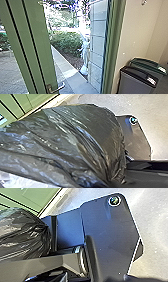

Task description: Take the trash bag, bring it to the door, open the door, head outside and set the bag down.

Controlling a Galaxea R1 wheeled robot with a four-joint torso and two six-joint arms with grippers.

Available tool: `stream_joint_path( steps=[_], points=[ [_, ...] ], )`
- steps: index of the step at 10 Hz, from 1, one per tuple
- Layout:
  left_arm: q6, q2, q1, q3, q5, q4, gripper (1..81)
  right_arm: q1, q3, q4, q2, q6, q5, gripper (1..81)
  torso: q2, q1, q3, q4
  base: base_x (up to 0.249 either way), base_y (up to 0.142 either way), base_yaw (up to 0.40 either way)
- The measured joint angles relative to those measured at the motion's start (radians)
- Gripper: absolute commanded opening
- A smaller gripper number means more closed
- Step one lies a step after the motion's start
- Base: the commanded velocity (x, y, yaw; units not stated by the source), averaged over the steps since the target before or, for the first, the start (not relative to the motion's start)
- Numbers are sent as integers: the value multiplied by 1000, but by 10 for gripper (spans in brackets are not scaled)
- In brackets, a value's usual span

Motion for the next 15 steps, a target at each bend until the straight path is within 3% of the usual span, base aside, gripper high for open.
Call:
stream_joint_path(
  steps=[12,15],
  points=[
    [0,0,0,0,3,0,10,-2,0,0,0,0,0,811,0,0,0,0,0,0,0],
    [1,0,0,0,7,0,10,-2,0,0,0,0,0,811,0,0,0,0,0,0,209]
  ],
)
